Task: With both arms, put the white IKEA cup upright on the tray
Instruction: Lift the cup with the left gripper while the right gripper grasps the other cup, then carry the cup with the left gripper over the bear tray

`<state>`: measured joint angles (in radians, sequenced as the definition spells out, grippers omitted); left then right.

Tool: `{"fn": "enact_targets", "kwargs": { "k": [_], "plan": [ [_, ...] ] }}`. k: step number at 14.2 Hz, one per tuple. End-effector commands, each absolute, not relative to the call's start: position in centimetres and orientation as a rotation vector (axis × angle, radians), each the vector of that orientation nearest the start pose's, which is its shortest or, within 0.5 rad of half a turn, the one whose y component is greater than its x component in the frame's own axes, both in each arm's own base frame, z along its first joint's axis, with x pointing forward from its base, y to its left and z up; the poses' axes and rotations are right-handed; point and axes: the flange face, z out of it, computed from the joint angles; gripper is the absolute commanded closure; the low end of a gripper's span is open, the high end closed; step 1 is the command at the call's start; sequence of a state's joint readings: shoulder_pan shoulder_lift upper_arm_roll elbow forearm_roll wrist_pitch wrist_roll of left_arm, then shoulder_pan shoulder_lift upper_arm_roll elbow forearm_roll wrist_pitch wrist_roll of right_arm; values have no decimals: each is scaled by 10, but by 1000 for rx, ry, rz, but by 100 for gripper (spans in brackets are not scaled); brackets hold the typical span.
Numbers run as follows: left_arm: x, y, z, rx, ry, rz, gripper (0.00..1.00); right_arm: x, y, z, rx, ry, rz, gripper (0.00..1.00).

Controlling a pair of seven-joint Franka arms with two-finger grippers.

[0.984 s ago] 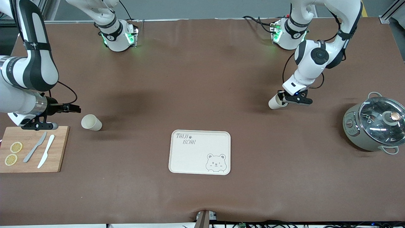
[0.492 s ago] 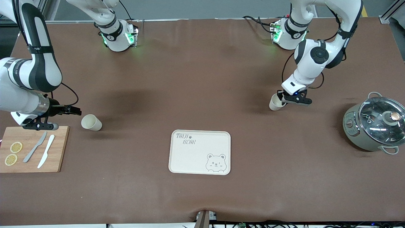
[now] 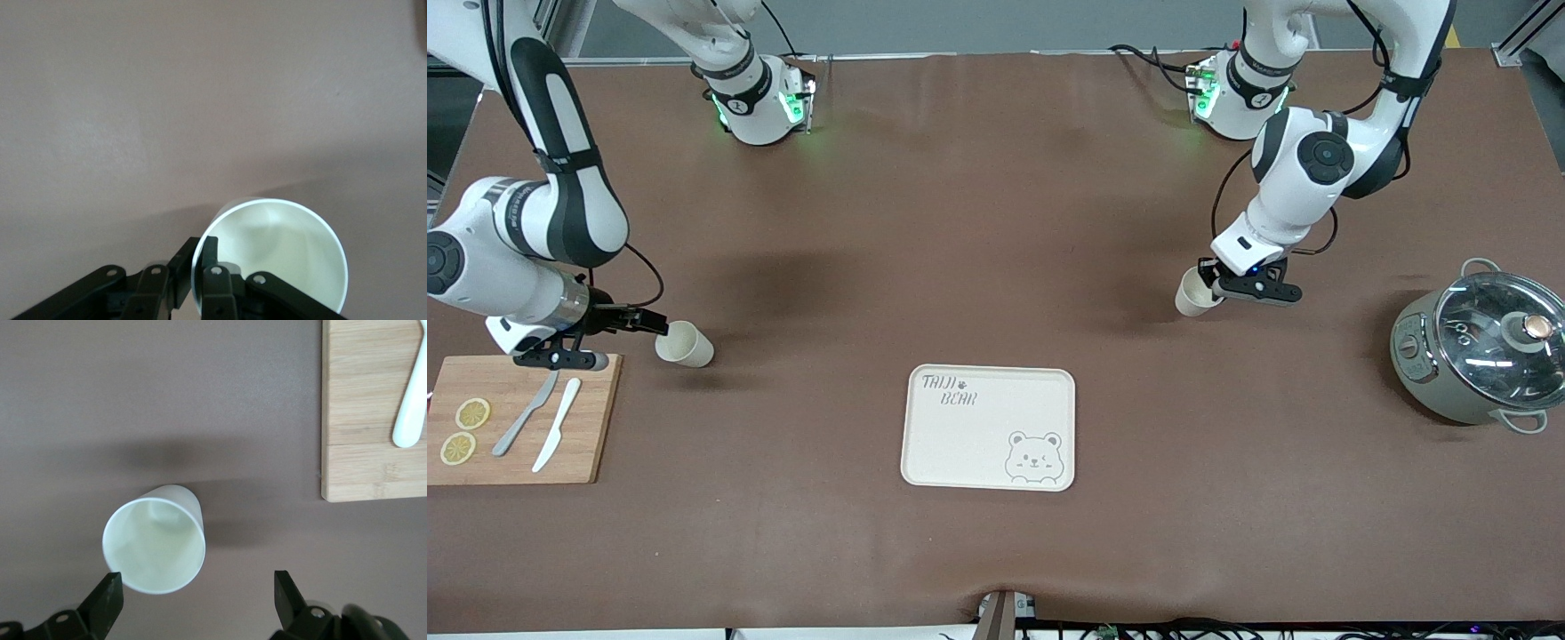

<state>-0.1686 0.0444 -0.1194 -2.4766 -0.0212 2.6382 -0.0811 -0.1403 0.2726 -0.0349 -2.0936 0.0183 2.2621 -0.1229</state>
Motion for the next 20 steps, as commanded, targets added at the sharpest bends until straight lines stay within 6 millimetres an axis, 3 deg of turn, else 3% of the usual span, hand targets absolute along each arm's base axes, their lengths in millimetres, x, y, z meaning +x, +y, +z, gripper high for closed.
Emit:
{"fn": "enact_targets", "kwargs": {
  "k": [1,4,6,11,13,14,16,18,20],
  "plan": [
    [489,-152,308,-3178,250,-156,100,559,-102,269,-3102,141,151,0],
    [512,-172,320,-3188,247,-135,100,559,-102,257,-3100,143,161,0],
    [525,-185,326,-3193,255,-118,100,560,-101,247,-3095,152,162,8],
    [562,-216,342,-3214,229,-156,100,557,-98,237,-3077,175,164,59],
    [574,-230,344,-3220,240,-153,100,555,-97,235,-3075,177,171,73],
    [581,-234,346,-3222,233,-152,100,555,-97,230,-3075,177,178,73],
    [595,-245,350,-3230,223,-153,100,555,-99,228,-3075,182,176,84],
    [607,-263,354,-3197,220,-153,100,557,-100,228,-3076,182,169,100],
    [620,-285,360,-3179,191,-159,100,558,-99,231,-3075,182,171,100]
  ]
}}
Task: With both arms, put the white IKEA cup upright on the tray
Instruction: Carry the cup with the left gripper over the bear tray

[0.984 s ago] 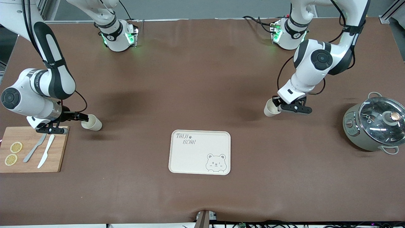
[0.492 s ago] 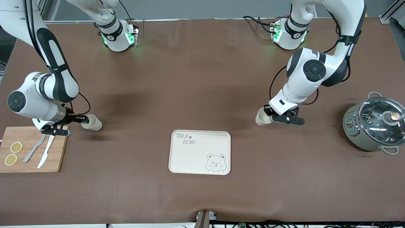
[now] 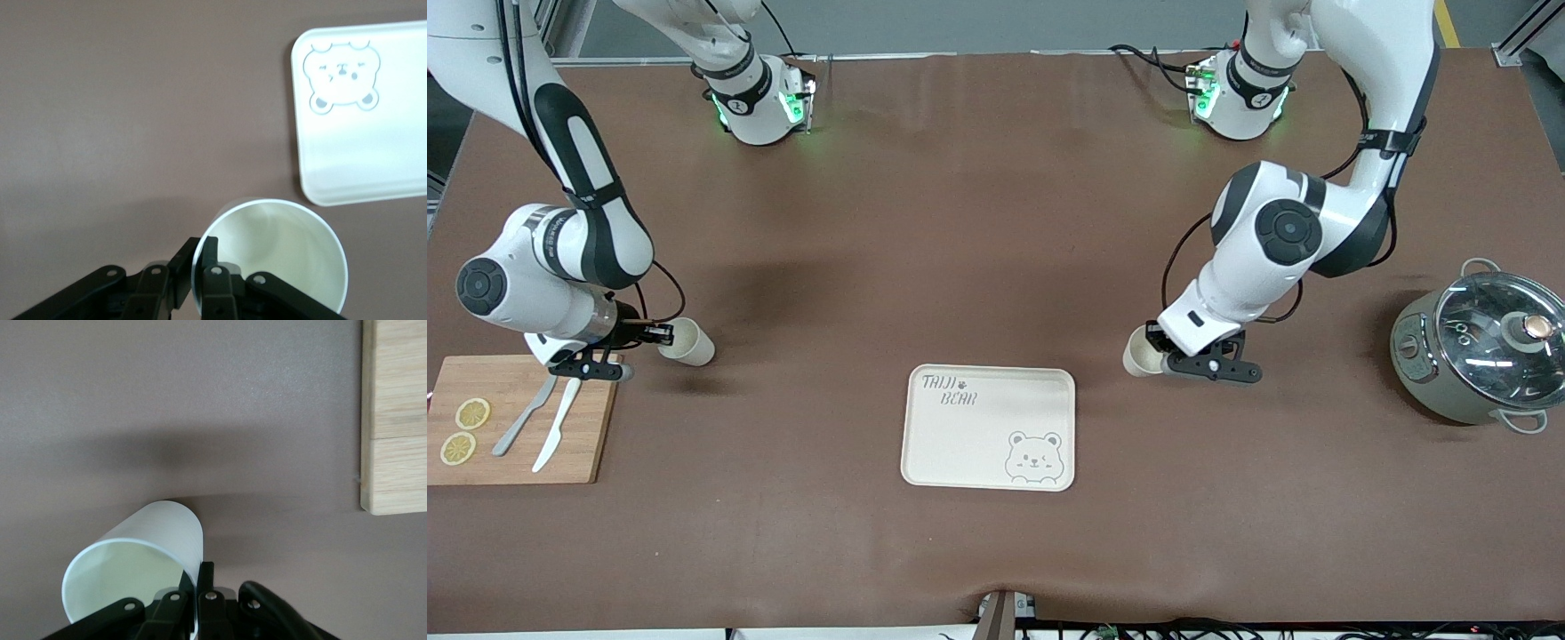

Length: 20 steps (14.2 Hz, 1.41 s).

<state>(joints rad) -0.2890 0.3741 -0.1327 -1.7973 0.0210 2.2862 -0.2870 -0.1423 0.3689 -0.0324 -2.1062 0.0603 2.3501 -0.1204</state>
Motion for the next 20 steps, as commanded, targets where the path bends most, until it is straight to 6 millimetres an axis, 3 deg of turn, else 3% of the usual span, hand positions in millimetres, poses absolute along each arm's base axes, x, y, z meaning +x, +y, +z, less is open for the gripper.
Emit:
{"fn": "enact_targets", "kwargs": {
  "k": [1,5,9,14,20],
  "plan": [
    [626,-295,363,-3186,179,-166,100,558,-99,231,-3075,182,176,100],
    [644,-326,358,-3207,139,-185,100,557,-99,233,-3074,179,178,100],
    [654,-359,340,-3214,94,-201,100,562,-99,242,-3067,178,210,100],
    [644,-413,308,-3139,33,-262,100,569,-99,271,-3041,166,316,100],
    [638,-439,284,-3149,4,-273,100,583,-92,306,-3022,200,401,100]
  ]
}}
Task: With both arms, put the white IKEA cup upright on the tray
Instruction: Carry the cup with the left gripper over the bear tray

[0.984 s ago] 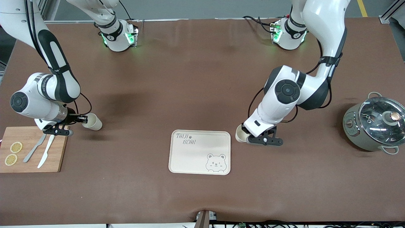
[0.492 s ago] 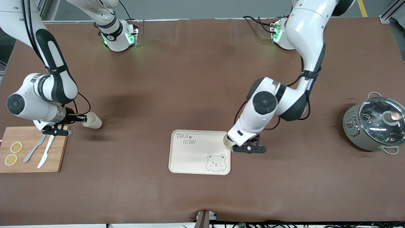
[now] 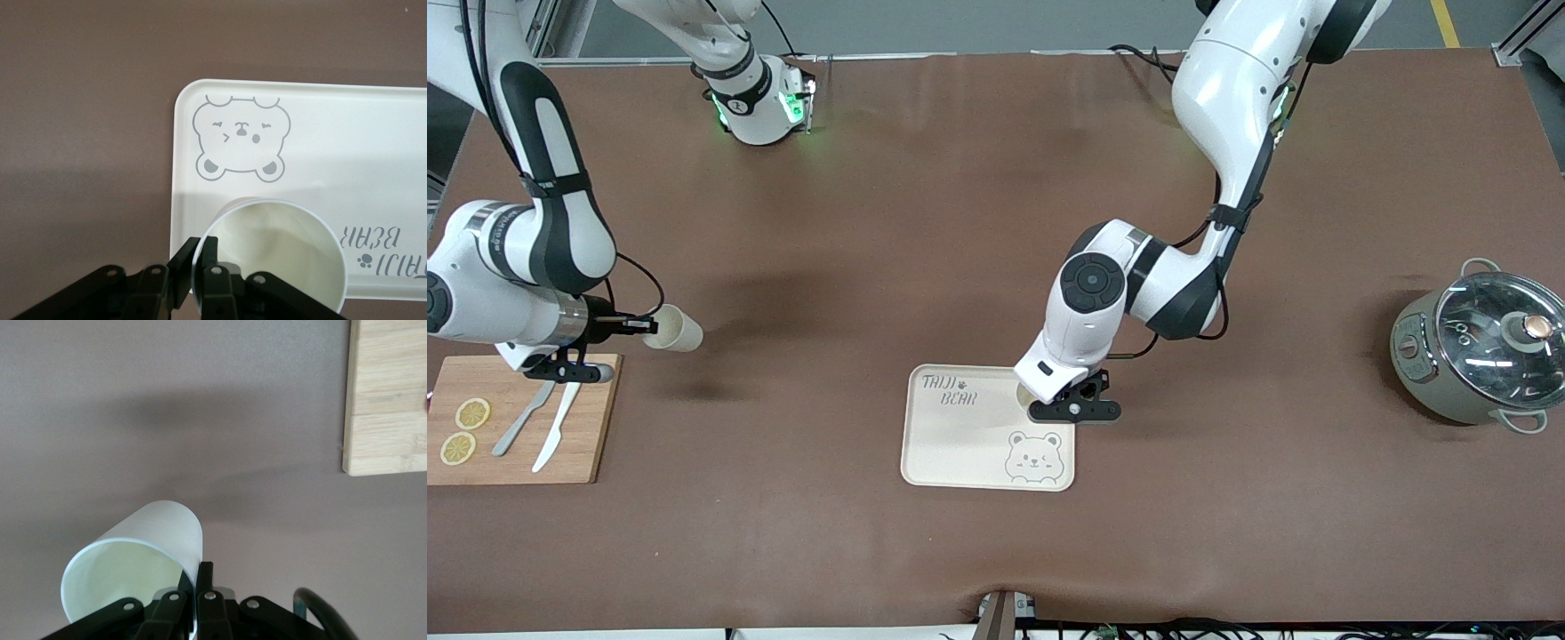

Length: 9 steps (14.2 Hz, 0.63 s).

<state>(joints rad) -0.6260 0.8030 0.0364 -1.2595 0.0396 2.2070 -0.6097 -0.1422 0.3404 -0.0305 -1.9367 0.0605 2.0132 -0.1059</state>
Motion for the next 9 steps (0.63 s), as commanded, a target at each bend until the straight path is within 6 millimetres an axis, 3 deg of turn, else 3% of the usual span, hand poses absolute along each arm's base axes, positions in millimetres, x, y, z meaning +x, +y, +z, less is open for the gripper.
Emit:
{"fn": "enact_targets", "kwargs": {
  "k": [1,3,9],
  "plan": [
    [640,-441,277,-3152,-1,-281,100,587,-85,313,-3020,219,429,100],
    [641,-443,270,-3162,-12,-306,100,592,-64,318,-3028,276,437,100],
    [641,-447,251,-3179,-30,-326,100,592,-61,337,-3014,278,519,100]
  ]
}}
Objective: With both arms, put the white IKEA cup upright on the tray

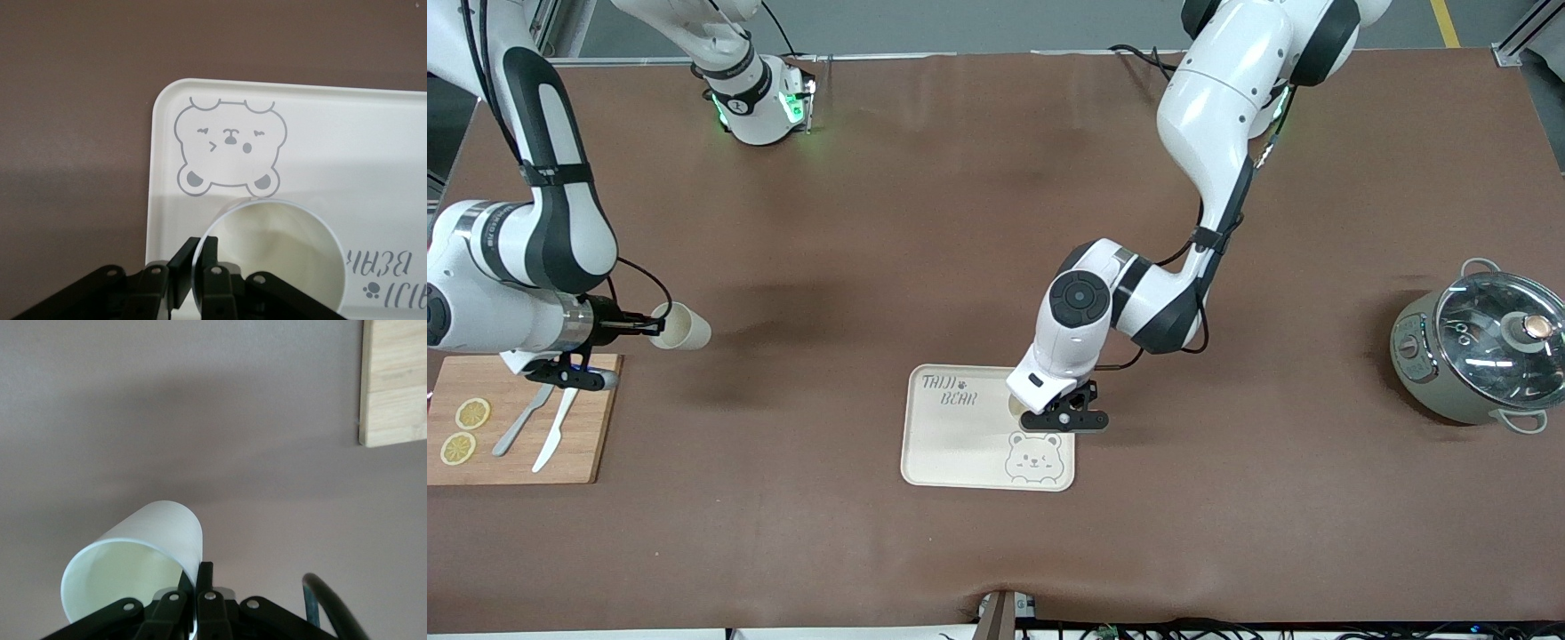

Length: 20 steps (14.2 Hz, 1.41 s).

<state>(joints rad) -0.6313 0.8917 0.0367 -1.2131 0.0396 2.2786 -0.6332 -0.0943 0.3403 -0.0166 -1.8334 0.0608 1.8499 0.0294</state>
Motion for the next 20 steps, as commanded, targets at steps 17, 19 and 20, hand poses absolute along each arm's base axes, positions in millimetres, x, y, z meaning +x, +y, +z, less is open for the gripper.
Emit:
{"fn": "enact_targets", "kwargs": {
  "k": [17,19,20],
  "plan": [
    [640,-443,230,-3172,-22,-308,100,600,-35,365,-3024,321,532,100],
    [640,-442,230,-3166,-9,-310,100,600,-33,366,-3018,326,534,100],
    [640,-442,230,-3164,-6,-312,90,600,-31,366,-3015,333,532,100]
  ]
}}
